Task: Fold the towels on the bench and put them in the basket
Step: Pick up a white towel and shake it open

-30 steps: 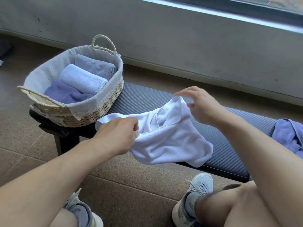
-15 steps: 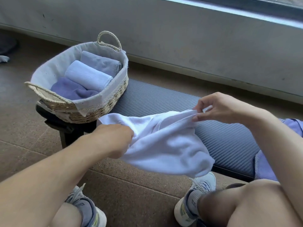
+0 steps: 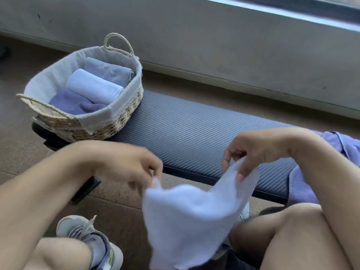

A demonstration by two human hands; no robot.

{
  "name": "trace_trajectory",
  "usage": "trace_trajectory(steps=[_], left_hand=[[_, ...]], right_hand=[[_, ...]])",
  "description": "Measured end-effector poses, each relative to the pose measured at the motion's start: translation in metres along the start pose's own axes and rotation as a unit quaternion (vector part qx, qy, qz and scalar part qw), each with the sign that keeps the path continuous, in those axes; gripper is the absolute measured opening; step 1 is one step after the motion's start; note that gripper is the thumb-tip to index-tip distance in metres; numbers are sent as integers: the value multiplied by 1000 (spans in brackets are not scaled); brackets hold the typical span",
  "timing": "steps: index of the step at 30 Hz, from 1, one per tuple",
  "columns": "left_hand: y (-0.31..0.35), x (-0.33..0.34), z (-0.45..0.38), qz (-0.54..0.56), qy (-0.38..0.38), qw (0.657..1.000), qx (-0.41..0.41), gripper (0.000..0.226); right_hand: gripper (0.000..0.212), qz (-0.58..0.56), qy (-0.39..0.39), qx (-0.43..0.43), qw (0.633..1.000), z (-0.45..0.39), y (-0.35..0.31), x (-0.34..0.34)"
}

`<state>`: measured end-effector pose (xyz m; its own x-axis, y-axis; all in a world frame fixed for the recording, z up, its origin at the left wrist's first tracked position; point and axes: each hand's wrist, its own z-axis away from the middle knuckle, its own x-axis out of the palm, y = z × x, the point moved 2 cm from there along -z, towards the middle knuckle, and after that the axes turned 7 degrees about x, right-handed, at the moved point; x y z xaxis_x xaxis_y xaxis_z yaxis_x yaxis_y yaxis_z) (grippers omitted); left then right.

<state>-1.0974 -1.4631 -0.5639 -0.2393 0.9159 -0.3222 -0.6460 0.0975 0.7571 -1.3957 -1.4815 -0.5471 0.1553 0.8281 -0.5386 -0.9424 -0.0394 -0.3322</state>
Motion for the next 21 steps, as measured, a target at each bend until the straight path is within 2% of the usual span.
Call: trace_trajectory(steps=[1,3,4,6,8,10,13,15,17,19,21], left_hand=[[-4,-10,-3,7,116,993,14,13],[-12,-25,-11,39,348,937,17,12],[-16,-31,-14,75,433,898,11,12],[-24,-38,-18,140,532,835,6,10],[-29,-42,-20,168,561,811,3,20],[-28,-44,-20,162,570,805,3,20],[-29,-46,-22,133,584,801,-3,14],[-29,-48,-19,139,577,805,6,20],[-32,-53,-16,133,570,811,17,22],[-30,-55,-13,100,554,826,26,15],[-30,-56,-14,90,538,837,42,10]], right_hand=[[24,-33,30,-4,999,0,3,-2],[20,-102,101,5,990,-2,14,-6],[21,-124,145,17,982,-4,20,-9],[22,-157,224,44,961,-7,33,-16],[19,-209,266,53,940,-10,43,-22],[27,-266,275,40,923,-10,46,-24],[37,-370,235,-24,898,-10,45,-21],[47,-408,205,-58,888,-10,45,-20],[55,-419,225,-60,878,-11,48,-23],[54,-404,241,-50,881,-10,49,-27],[41,-365,211,-25,906,-10,50,-25]])
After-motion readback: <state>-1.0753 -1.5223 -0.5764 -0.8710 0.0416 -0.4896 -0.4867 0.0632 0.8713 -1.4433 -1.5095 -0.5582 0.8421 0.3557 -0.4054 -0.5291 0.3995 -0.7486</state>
